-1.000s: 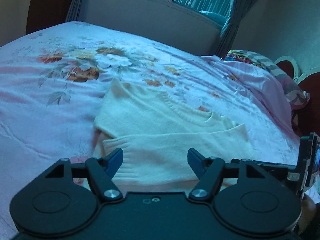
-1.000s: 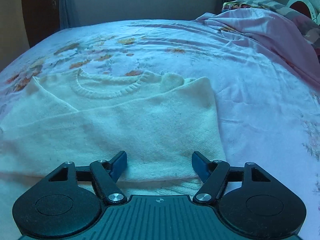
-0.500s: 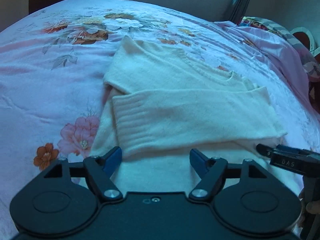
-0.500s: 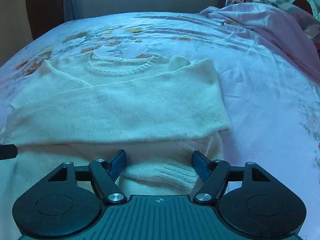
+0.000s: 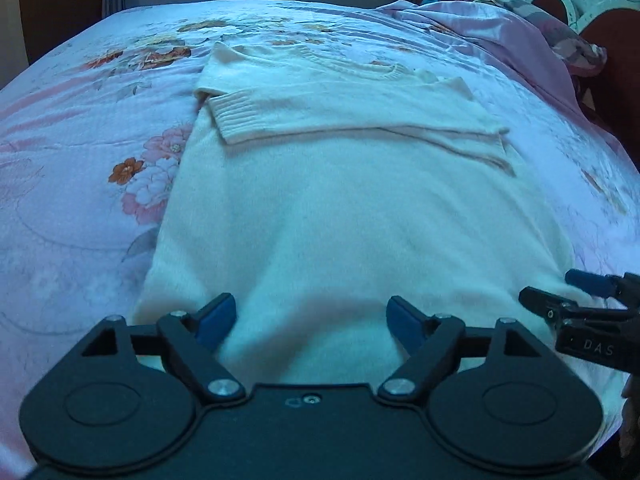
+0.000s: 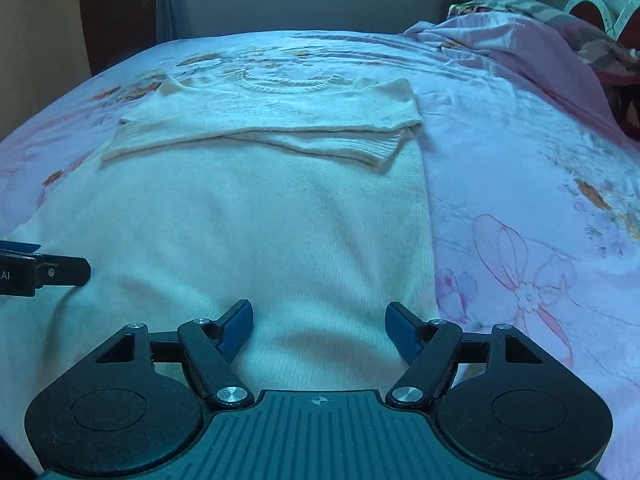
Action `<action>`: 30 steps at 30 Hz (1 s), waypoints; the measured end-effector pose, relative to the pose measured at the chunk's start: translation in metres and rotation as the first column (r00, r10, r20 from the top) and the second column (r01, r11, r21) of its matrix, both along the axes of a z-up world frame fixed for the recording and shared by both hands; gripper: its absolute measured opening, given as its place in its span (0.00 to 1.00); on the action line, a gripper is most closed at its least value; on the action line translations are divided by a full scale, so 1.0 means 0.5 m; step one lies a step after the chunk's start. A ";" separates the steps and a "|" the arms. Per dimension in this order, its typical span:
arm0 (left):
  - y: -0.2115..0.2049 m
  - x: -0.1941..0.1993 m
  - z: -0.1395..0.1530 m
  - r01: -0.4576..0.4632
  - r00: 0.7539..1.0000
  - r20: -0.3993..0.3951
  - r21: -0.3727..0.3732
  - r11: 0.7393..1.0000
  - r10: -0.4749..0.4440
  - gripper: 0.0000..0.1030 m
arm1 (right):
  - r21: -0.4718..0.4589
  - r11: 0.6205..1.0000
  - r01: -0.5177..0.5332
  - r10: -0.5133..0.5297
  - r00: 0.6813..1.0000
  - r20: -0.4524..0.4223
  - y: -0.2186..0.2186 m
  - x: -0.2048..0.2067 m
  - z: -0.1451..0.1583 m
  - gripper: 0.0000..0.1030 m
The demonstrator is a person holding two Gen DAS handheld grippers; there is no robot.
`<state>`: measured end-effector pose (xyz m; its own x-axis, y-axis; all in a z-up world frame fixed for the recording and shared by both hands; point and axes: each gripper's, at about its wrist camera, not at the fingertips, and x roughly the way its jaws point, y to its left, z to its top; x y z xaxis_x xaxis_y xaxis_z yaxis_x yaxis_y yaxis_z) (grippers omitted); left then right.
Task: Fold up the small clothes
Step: 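Move both tools down to the sweater hem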
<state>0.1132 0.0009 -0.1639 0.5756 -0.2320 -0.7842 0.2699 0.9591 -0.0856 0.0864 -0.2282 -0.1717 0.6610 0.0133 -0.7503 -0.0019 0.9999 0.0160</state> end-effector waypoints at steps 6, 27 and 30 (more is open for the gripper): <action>-0.001 -0.061 0.024 0.003 1.000 0.012 0.008 1.000 -0.004 0.80 | 0.099 0.995 0.033 -0.034 0.999 0.014 -0.011 -0.073 0.034 0.71; 0.099 -0.164 0.050 -0.132 0.990 0.048 0.041 0.990 0.130 0.78 | 0.063 0.993 0.098 -0.093 0.993 -0.076 -0.049 -0.204 0.028 0.71; 0.129 -0.162 0.039 -0.170 0.985 0.031 0.048 0.984 0.168 0.78 | 0.083 0.988 0.127 -0.118 0.988 -0.103 -0.066 -0.218 0.020 0.71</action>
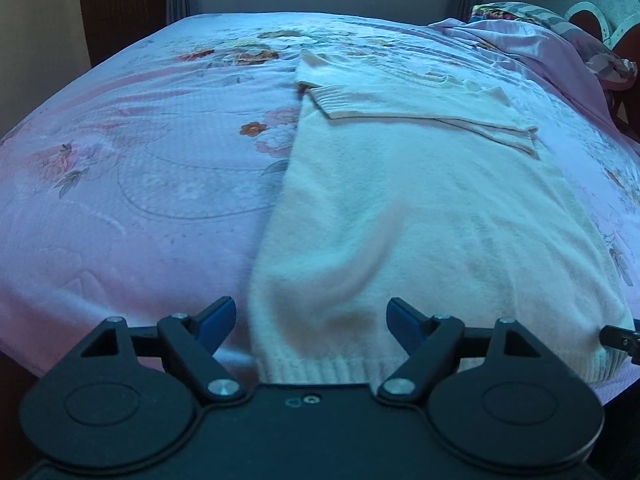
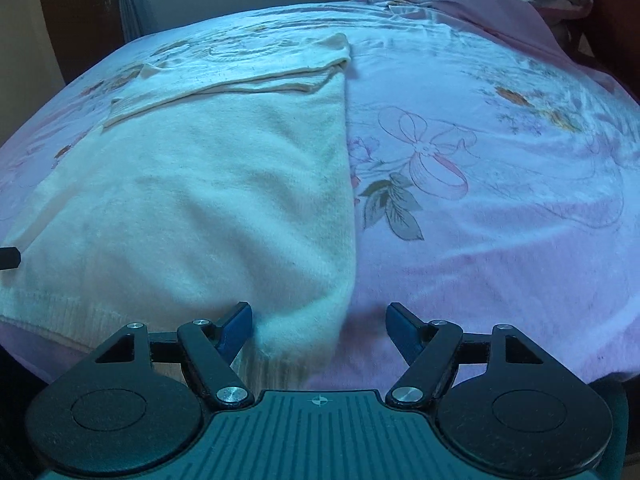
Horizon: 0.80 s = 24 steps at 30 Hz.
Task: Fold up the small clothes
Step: 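Move both tools down to the sweater hem, then grasp the sweater hem with both grippers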
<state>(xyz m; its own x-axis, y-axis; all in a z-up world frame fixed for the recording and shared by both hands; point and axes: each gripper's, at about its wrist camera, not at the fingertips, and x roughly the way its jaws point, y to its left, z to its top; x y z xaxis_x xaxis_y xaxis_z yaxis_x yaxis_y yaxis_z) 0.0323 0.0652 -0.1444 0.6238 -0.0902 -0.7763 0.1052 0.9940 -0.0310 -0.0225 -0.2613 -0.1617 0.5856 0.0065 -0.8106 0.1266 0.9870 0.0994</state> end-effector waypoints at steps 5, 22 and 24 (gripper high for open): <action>0.040 -0.003 -0.022 -0.064 0.997 -0.041 -0.020 0.998 0.063 0.75 | 0.031 1.000 0.003 -0.002 1.000 -0.027 -0.009 -0.007 -0.005 0.71; 0.047 -0.001 -0.023 0.010 0.994 -0.100 -0.239 0.971 -0.035 0.10 | 0.211 0.977 -0.016 0.030 0.998 -0.061 -0.016 -0.009 -0.006 0.09; 0.041 0.009 -0.002 0.025 0.996 -0.073 -0.271 0.962 -0.046 0.10 | 0.246 0.969 -0.016 0.025 0.999 -0.034 -0.020 -0.003 0.009 0.09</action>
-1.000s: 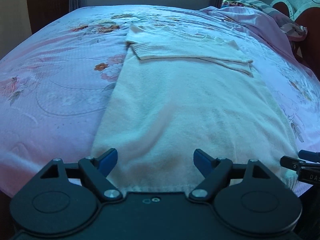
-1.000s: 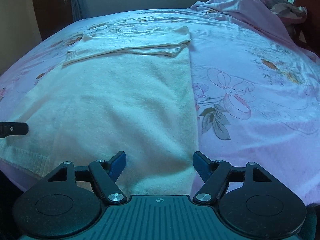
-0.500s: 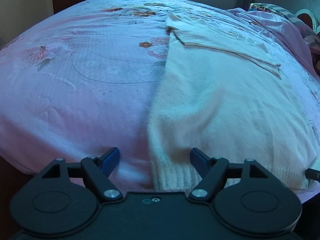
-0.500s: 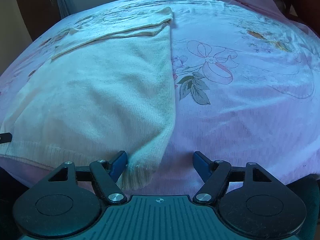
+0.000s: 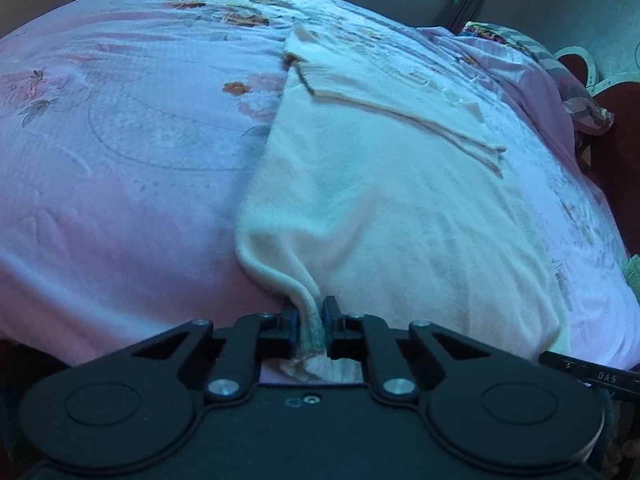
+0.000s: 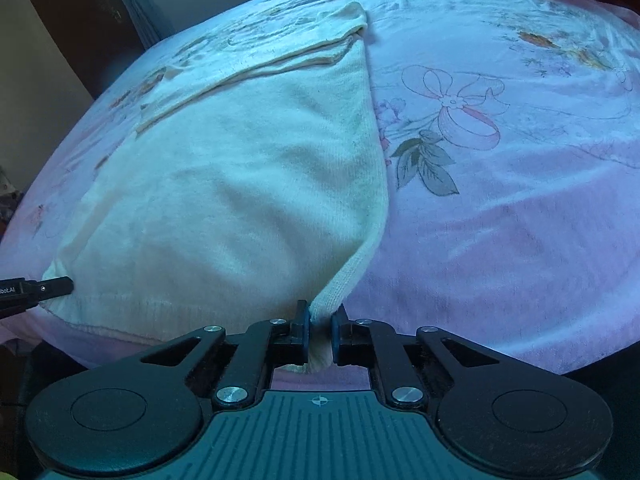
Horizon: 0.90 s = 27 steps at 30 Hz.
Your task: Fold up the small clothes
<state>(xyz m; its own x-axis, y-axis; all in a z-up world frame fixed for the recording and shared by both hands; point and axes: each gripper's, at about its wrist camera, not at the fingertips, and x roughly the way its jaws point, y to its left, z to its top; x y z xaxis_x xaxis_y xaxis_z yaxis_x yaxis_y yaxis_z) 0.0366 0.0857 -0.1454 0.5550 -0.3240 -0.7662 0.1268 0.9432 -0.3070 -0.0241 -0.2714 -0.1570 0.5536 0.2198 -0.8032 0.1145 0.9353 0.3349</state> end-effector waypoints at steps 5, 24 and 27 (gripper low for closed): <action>-0.027 0.074 0.065 0.015 0.996 0.088 -0.024 1.000 -0.013 0.10 | 0.053 0.998 0.026 -0.031 0.995 0.090 -0.020 0.053 0.058 0.09; -0.013 0.260 0.061 -0.025 1.000 0.003 0.070 0.997 0.025 0.24 | 0.107 0.967 0.233 -0.241 0.968 0.074 -0.116 0.398 0.008 0.09; -0.016 0.260 0.069 0.007 1.000 0.017 0.079 0.997 -0.009 0.29 | 0.079 0.969 0.234 -0.235 0.972 0.015 -0.124 0.436 -0.018 0.09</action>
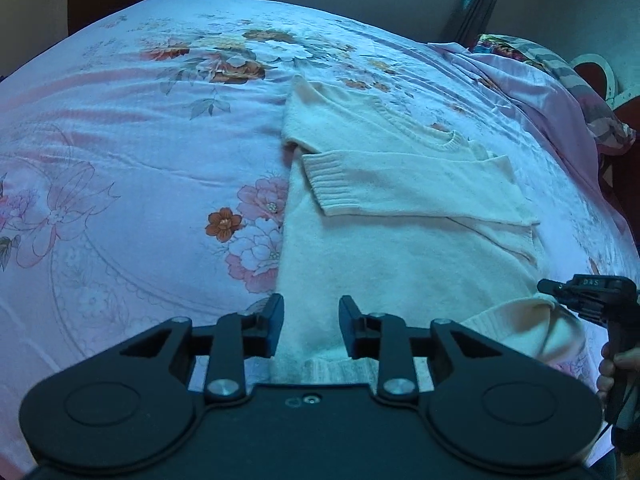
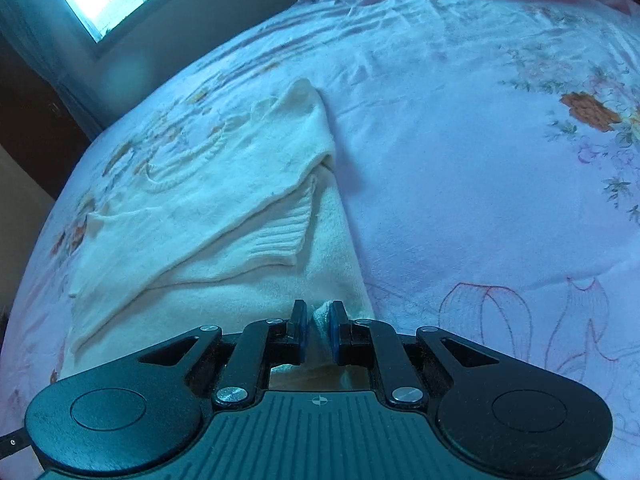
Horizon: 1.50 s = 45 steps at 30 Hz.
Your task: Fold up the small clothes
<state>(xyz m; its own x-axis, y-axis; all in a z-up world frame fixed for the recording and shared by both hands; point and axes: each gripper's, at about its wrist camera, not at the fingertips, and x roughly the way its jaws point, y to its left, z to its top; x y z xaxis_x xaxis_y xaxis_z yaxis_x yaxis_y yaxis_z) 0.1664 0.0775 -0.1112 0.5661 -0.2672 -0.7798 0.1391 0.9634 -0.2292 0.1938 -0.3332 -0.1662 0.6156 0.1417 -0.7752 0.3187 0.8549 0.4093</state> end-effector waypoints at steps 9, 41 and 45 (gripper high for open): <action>-0.019 -0.050 -0.023 0.127 0.992 -0.034 0.044 0.991 -0.125 0.53 | -0.066 0.995 -0.071 0.076 0.994 0.080 0.001 -0.097 0.061 0.67; -0.007 -0.068 -0.043 0.091 0.994 -0.049 -0.039 0.995 -0.093 0.31 | -0.230 0.860 -0.455 0.471 0.882 0.014 0.062 0.005 0.000 0.10; -0.006 -0.072 -0.060 0.111 0.991 -0.075 -0.013 0.994 -0.111 0.37 | -0.204 0.876 -0.437 0.449 0.893 0.016 0.062 0.014 0.002 0.10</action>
